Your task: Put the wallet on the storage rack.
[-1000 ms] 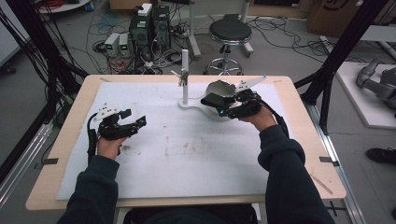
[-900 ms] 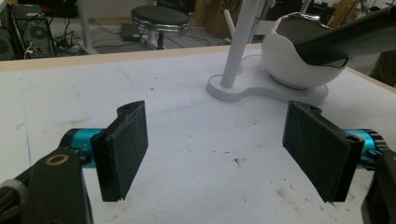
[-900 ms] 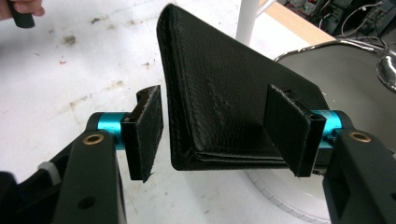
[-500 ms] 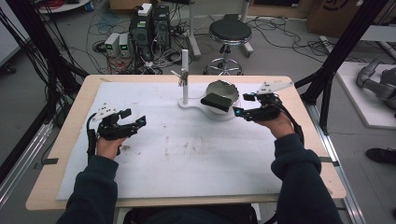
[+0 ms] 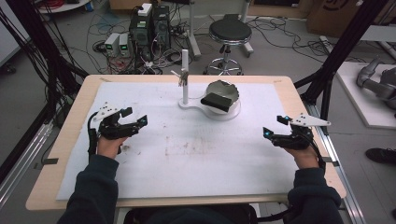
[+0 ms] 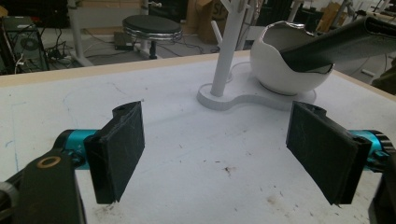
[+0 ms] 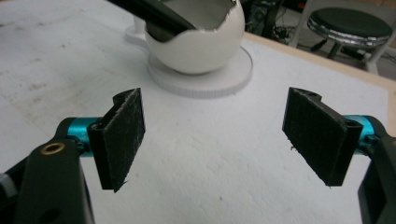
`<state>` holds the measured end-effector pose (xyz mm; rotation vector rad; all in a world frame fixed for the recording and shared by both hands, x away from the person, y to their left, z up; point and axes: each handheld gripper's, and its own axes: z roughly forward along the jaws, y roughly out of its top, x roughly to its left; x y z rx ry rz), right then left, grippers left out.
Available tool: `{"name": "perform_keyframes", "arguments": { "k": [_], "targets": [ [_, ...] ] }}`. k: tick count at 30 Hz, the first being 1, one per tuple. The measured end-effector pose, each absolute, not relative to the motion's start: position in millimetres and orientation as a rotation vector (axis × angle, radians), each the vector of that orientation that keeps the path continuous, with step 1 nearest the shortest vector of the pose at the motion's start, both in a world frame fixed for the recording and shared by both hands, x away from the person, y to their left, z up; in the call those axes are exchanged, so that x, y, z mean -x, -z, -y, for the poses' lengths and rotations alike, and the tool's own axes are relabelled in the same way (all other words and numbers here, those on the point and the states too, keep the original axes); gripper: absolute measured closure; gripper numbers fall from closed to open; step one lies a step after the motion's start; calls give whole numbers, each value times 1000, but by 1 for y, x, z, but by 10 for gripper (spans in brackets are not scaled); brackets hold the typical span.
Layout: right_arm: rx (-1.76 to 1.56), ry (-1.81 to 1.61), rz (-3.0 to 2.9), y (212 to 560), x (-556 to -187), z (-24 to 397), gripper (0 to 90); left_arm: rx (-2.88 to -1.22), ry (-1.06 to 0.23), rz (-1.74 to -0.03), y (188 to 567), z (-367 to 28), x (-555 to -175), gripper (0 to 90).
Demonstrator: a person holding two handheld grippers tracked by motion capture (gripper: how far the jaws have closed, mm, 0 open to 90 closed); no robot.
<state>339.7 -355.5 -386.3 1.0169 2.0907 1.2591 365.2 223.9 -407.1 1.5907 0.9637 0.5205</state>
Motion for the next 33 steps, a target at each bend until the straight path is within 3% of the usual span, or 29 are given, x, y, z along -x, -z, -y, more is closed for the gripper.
{"name": "perform_keyframes", "arguments": {
  "k": [33],
  "targets": [
    [-1046,-1212,-2080,393,-336,358,214,-1619,-532,-962,408,-219,-363,203]
  ]
}}
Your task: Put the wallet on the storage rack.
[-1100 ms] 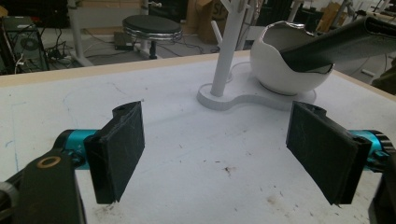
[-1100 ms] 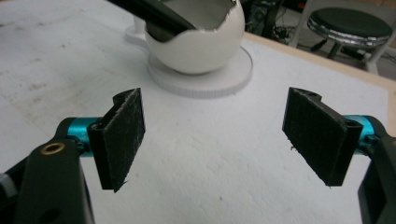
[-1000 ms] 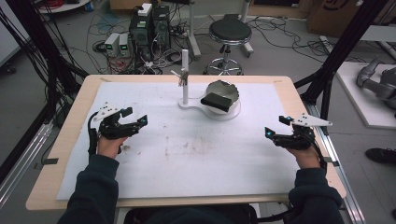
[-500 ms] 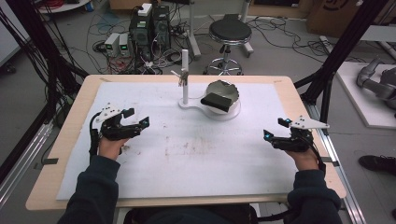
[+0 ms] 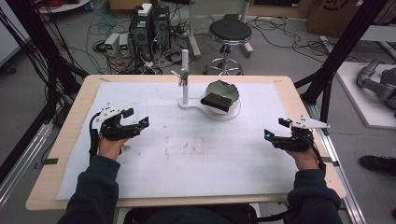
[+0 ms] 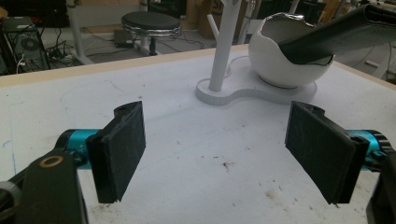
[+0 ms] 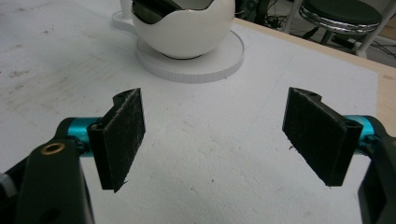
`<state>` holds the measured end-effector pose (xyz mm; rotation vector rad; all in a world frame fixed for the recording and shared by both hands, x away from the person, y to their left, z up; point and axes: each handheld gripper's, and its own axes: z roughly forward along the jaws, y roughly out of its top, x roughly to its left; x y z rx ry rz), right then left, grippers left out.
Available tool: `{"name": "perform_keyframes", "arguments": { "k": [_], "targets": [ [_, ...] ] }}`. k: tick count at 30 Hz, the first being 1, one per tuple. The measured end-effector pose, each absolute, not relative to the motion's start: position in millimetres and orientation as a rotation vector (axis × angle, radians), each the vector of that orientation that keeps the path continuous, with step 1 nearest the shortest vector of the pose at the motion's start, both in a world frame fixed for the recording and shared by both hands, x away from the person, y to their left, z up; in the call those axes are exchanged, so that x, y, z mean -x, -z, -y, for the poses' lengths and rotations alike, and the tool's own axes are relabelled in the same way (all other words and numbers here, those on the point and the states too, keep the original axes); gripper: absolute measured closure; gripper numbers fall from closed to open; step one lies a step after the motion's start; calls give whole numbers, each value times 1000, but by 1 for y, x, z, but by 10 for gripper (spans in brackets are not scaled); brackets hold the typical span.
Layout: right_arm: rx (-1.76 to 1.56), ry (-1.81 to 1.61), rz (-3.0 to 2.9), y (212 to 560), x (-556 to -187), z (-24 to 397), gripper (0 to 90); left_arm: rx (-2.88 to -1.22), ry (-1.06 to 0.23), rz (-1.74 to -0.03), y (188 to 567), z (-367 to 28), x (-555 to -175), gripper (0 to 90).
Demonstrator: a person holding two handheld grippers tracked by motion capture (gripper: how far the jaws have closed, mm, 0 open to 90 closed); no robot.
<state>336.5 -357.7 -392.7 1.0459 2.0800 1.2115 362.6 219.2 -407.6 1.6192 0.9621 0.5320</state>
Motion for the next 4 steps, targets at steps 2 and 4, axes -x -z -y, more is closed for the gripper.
{"name": "perform_keyframes", "arguments": {
  "k": [2,4],
  "targets": [
    [-1044,-1215,-2080,392,-336,358,214,-1619,-534,-965,408,-219,-363,203],
    [-1049,-1213,-2078,392,-336,359,214,-1620,-534,-965,409,-219,-363,203]
  ]
}}
